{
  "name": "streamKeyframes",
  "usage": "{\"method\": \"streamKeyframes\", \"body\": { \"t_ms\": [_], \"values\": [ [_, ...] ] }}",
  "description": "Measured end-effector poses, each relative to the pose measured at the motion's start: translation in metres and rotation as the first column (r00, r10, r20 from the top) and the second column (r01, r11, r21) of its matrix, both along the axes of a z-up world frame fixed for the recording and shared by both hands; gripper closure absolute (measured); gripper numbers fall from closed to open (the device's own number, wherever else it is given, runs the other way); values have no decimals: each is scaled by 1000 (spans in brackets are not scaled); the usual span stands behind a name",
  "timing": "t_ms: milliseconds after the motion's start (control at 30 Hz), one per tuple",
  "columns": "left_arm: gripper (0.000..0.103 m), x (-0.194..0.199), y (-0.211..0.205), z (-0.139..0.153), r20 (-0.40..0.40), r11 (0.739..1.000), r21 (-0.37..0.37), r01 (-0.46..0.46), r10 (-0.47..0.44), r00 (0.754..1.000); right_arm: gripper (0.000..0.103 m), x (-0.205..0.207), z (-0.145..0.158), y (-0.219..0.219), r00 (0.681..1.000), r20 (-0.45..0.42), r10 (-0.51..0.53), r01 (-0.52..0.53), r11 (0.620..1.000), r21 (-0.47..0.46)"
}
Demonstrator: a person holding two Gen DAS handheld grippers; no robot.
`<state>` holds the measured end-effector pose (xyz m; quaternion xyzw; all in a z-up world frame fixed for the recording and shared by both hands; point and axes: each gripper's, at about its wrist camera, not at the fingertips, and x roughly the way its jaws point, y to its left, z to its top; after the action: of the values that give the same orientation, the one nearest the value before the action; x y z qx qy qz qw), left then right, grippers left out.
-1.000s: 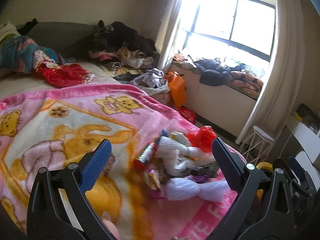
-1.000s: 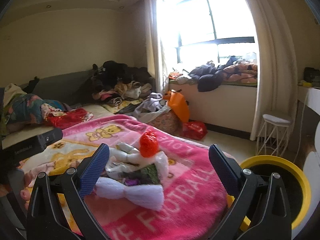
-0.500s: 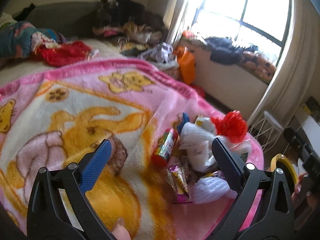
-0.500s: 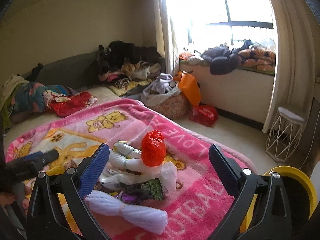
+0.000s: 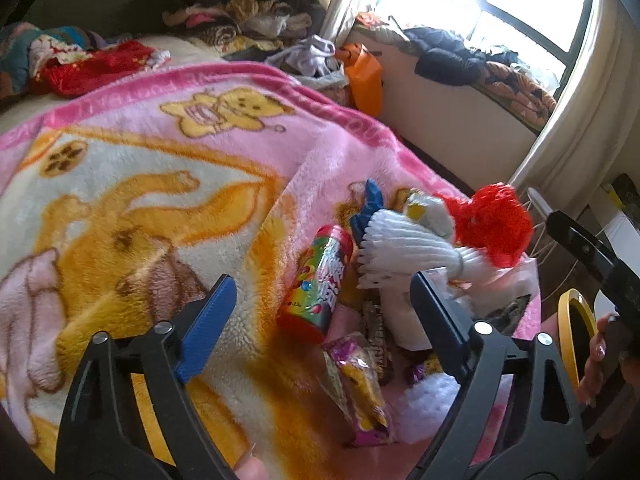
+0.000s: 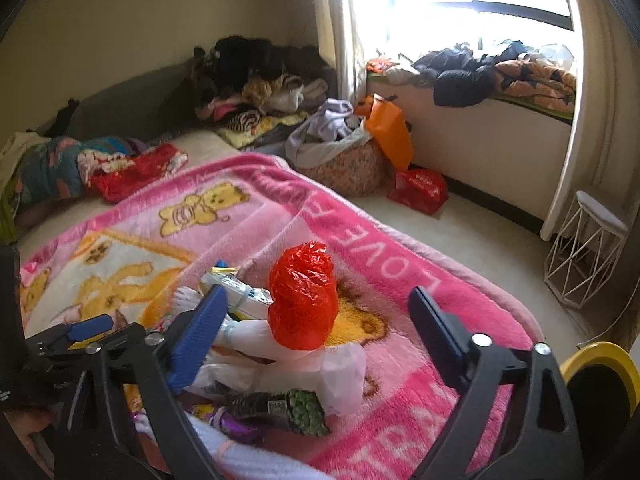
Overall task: Collect trash
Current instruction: 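Reach the right tool to the red bag while the left tool reaches the candy tube, then close the right tool on the red bag while the left tool grasps the candy tube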
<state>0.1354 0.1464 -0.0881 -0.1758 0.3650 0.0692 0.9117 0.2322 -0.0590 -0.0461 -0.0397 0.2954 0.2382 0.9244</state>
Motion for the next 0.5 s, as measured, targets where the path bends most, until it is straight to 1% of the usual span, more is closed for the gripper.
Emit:
{"method": "streamKeyframes", "body": {
  "t_ms": [67,133,167,200,233,267,300,333,367,400,433,467,500],
  "values": [
    [33,4,4,-6,-24,1000,-10,2,-2,1000,20,10,-5,5,1000,-23,-3,3,1000,1],
    [36,8,7,-11,-42,1000,-14,7,-8,999,23,17,-10,9,999,-42,-4,4,1000,3],
    [40,9,8,-14,-49,1000,-15,11,-12,999,24,23,-12,11,998,-60,-2,2,1000,3],
    [43,11,9,-16,-57,1000,-17,13,-14,998,29,26,-15,13,997,-74,3,-3,1000,0],
    [44,12,9,-19,-67,1000,-21,17,-19,998,37,31,-18,15,996,-86,7,-7,1000,-3],
    [46,13,9,-21,-71,999,-24,22,-24,997,40,35,-21,16,995,-102,7,-8,1000,-10],
    [48,15,9,-23,-74,999,-25,29,-31,997,49,38,-23,16,993,-114,8,-9,1000,-12],
    [48,16,8,-24,-77,999,-23,35,-36,996,61,42,-26,16,991,-134,16,-16,1000,-1],
    [48,18,6,-25,-82,999,-21,50,-51,995,68,44,-28,16,989,-150,22,-21,1000,9],
    [51,20,5,-27,-85,998,-18,56,-58,995,76,47,-30,15,986,-166,22,-19,1000,19],
    [53,22,4,-28,-89,998,-15,62,-63,994,81,46,-29,13,986,-165,20,-16,1000,25],
    [58,24,2,-29,-95,998,-11,70,-70,993,83,44,-28,10,988,-155,21,-16,999,37],
    [65,26,1,-30,-99,997,-7,72,-72,993,86,43,-27,8,989,-147,22,-16,999,45]
  ]
}}
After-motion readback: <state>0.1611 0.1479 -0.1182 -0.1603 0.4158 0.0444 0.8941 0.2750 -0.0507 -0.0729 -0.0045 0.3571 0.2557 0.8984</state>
